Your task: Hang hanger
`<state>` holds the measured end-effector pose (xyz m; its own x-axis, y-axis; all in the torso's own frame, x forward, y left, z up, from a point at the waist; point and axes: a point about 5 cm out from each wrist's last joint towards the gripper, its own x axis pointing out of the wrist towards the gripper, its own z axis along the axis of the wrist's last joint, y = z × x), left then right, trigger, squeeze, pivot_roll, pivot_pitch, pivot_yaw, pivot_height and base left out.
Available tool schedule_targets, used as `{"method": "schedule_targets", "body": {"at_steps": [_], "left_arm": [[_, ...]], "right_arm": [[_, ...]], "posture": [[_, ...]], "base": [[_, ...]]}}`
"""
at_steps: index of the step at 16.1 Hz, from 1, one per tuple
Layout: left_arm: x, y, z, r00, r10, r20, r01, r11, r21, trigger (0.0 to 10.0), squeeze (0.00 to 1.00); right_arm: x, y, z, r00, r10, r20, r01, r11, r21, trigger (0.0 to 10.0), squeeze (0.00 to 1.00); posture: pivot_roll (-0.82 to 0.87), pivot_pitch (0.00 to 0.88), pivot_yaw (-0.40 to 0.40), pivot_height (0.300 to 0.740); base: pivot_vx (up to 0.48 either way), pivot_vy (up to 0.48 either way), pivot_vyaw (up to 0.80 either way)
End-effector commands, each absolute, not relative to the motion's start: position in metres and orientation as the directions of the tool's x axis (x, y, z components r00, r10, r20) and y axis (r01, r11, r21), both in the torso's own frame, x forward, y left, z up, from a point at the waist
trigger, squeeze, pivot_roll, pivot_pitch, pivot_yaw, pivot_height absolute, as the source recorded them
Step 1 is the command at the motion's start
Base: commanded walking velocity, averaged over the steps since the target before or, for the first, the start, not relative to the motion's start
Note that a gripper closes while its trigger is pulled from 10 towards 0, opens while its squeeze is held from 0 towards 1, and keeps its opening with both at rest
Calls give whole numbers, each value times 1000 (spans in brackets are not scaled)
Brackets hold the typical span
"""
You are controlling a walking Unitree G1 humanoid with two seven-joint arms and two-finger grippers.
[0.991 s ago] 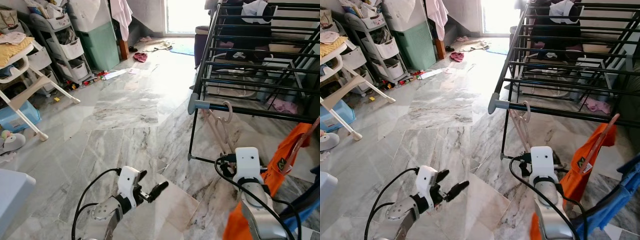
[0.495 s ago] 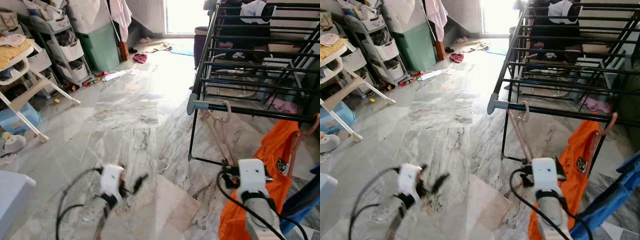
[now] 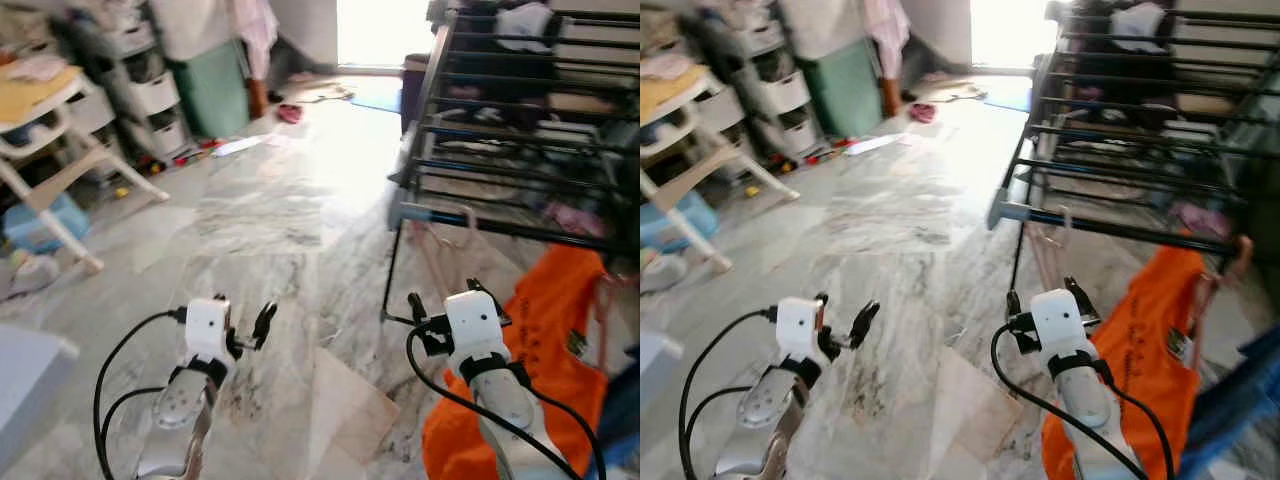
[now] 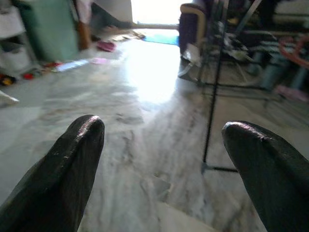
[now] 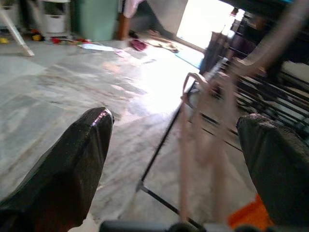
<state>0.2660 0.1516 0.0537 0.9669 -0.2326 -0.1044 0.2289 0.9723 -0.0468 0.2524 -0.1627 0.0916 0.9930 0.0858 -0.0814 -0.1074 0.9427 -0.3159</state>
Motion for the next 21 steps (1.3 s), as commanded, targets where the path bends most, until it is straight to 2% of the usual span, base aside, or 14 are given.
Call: {"method": "schedule_targets", "body": {"at_steps": [1, 4, 12, 18, 21], "left_arm": [[263, 155, 52, 969, -212, -126, 210, 977, -30, 10000, 0], [263, 148, 62, 974, -198, -113, 199, 980, 2, 10000, 0], [257, 151, 65, 985, -103, -138, 107, 994, 21, 10000, 0], [257, 156, 63, 983, -96, -154, 101, 995, 25, 10000, 0], [258, 155, 61, 979, -117, -167, 123, 992, 28, 10000, 0]], "right_arm": [[255, -156, 93, 991, 113, -75, -132, 938, -321, 10000, 0], [260, -144, 94, 987, 147, -69, -161, 941, -298, 10000, 0], [272, -121, 102, 964, 260, -58, -267, 933, -240, 10000, 0], [277, -111, 102, 956, 288, -51, -293, 936, -193, 10000, 0], [276, -111, 100, 959, 278, -57, -284, 942, -177, 10000, 0]], "posture": [[-141, 0, 82, 740], [-121, 0, 65, 740], [-81, 0, 20, 740], [-61, 0, 40, 740], [-67, 0, 50, 740]], "base": [[0, 0, 800], [0, 0, 800], [0, 0, 800], [0, 0, 782], [0, 0, 0]]}}
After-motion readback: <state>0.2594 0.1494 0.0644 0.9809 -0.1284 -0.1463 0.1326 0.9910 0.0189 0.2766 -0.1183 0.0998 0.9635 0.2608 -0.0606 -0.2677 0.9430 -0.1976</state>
